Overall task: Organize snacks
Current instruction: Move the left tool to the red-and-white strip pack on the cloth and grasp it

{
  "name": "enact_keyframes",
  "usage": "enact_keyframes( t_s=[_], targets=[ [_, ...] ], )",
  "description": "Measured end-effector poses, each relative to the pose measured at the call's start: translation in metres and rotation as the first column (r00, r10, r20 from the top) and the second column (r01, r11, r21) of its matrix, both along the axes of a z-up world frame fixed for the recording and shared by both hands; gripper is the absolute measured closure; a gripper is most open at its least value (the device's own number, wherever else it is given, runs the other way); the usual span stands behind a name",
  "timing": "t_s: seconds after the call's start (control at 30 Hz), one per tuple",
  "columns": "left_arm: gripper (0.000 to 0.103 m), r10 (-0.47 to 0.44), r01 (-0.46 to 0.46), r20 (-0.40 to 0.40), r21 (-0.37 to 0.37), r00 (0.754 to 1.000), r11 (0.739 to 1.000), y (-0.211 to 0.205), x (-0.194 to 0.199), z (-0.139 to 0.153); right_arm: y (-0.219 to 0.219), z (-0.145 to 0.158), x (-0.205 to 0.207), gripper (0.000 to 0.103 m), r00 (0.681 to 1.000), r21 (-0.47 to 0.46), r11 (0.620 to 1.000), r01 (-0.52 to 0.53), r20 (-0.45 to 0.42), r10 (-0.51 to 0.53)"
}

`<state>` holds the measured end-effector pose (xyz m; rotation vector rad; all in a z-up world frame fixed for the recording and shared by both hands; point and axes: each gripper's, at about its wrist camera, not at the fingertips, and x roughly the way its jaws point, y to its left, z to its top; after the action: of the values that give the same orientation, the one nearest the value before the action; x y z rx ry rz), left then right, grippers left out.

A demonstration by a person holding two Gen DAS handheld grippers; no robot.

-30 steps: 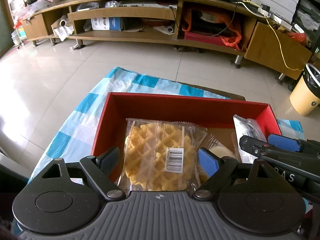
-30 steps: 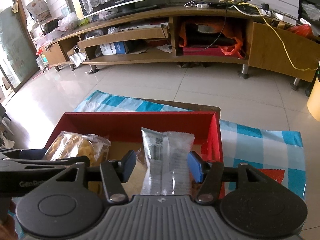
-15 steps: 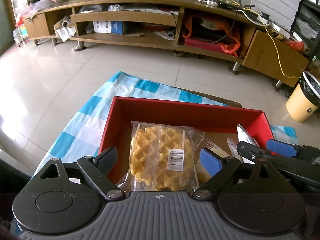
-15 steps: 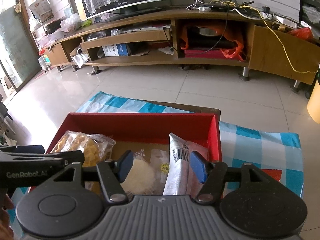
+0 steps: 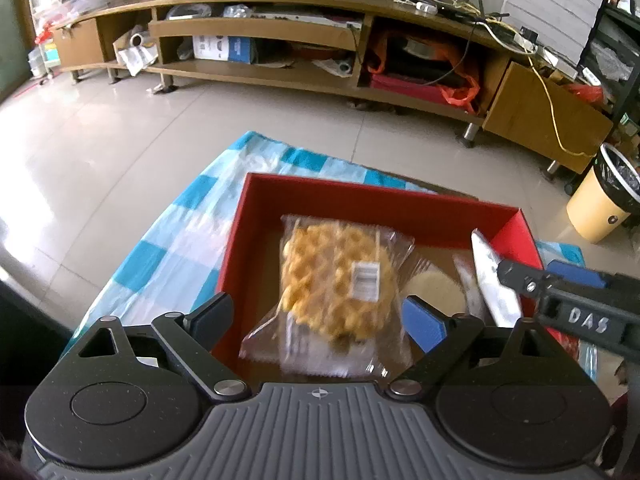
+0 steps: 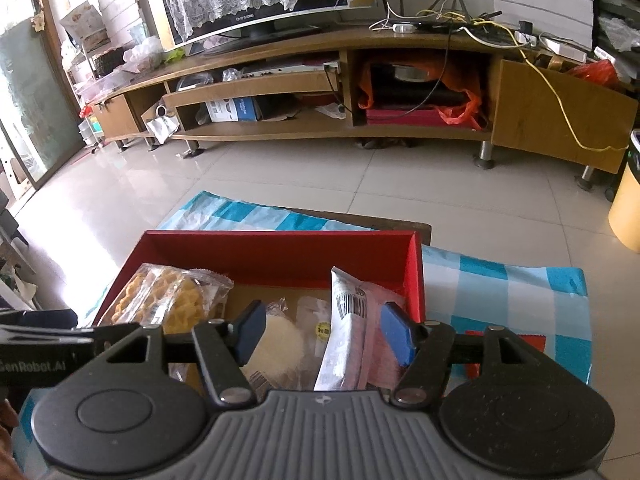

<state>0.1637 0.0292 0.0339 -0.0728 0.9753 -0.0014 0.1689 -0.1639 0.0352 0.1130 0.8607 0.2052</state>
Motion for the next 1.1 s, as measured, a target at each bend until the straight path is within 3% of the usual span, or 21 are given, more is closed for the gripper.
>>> enact_keyframes(
  t_s=[0.3,0.43,0.77,0.9,1.1],
  targets=[
    [0.007,0.036,-0.038,-0.052,-0.032,0.998,0.999,0.019,-0.041,-0.007,0.002,0.009,-0.023,0.040,0.999,-0.025,0.999,-0.031,0.010,0.031],
    [0.007,0.055,-0.063,-0.112,-0.065,0.992,0.996,0.029,-0.064,-0.020,0.005,0.011,-0.039,0.038,0.998,-0.043,0.997,-0.065,0.017,0.065],
    [0.007,0.136,-0.188,-0.294,-0.156,0.946,0.970,0.034,-0.078,-0.064,-0.005,0.016,-0.061,0.036,0.994,-0.061,0.992,-0.107,0.027,0.109],
    [0.005,0.204,-0.256,-0.310,-0.134,0.929,0.957,0.028,-0.069,-0.073,-0.014,0.018,-0.065,0.036,0.995,-0.048,0.994,-0.098,0.030,0.100],
    [0.010,0.292,-0.311,-0.298,-0.017,0.909,0.950,0.019,-0.060,-0.082,-0.022,0.018,-0.069,0.036,0.994,-0.043,0.994,-0.099,0.029,0.101]
  ],
)
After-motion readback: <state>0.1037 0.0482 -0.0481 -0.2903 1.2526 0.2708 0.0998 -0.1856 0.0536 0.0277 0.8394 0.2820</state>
